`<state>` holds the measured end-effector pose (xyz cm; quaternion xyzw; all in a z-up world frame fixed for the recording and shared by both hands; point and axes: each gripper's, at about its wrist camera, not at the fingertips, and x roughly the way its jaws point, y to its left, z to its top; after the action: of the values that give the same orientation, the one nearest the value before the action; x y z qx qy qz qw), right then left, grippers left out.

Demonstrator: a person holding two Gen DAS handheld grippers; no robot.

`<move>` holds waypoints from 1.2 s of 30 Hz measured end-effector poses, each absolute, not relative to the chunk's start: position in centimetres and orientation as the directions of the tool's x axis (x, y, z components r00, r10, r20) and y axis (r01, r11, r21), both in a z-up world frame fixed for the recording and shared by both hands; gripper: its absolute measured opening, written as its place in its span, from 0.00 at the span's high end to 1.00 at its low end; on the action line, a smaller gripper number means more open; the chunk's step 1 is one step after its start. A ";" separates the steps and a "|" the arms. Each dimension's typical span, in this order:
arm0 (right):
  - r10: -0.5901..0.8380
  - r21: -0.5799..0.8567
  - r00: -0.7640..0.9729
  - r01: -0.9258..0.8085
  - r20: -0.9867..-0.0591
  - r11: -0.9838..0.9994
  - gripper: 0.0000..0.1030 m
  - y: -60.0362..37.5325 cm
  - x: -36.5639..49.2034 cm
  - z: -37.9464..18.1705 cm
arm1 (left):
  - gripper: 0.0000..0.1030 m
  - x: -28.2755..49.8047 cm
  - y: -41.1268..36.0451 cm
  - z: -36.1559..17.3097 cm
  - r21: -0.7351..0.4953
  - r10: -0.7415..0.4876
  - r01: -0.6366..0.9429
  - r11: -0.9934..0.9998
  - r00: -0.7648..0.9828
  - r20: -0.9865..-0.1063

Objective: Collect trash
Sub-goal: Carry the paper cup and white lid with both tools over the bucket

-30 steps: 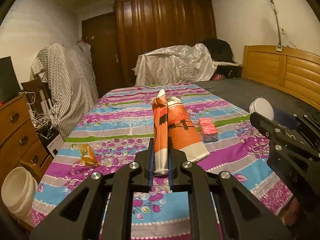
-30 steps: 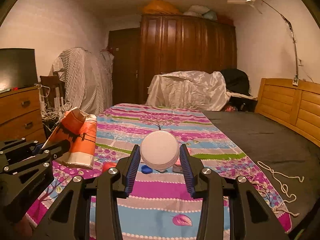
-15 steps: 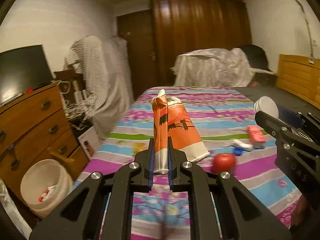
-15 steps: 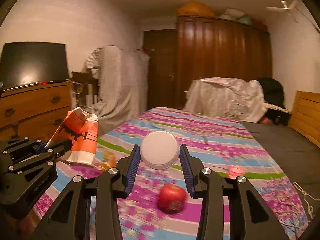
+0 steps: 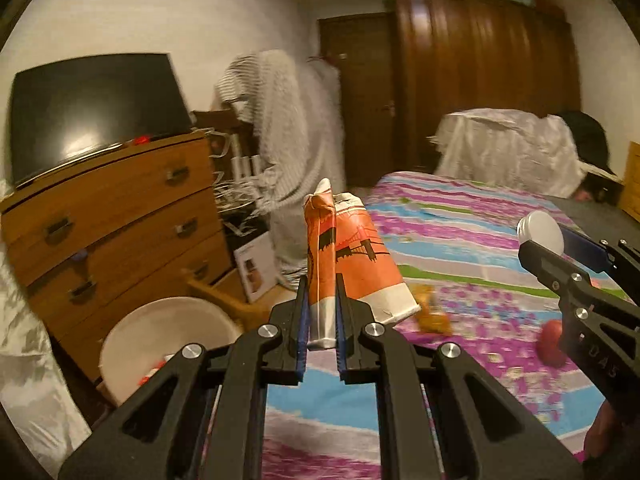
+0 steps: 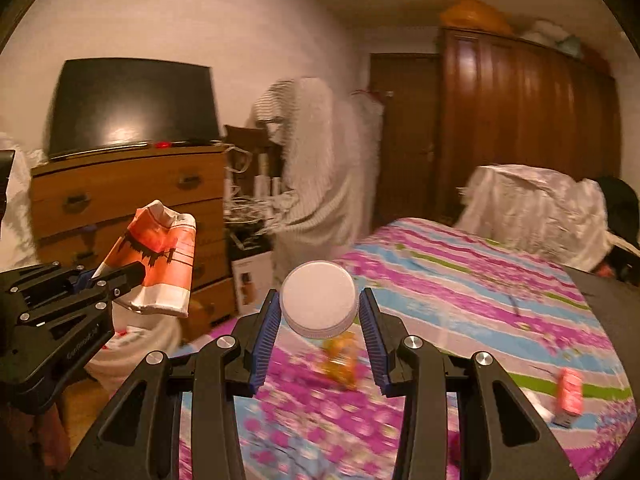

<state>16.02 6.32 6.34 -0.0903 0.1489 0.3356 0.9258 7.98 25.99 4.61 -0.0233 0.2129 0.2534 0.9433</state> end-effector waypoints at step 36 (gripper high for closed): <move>0.576 0.101 0.112 -0.940 -0.809 0.325 0.59 49.2 17.1 0.3 | 0.91 2.9 53.1 -1.7 -0.028 0.364 -0.624 0.781 0.491 -0.792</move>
<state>17.06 49.16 0.26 -0.2284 0.3982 0.5340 0.7099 2.88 53.15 -1.74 -0.1578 0.4123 0.2907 0.8489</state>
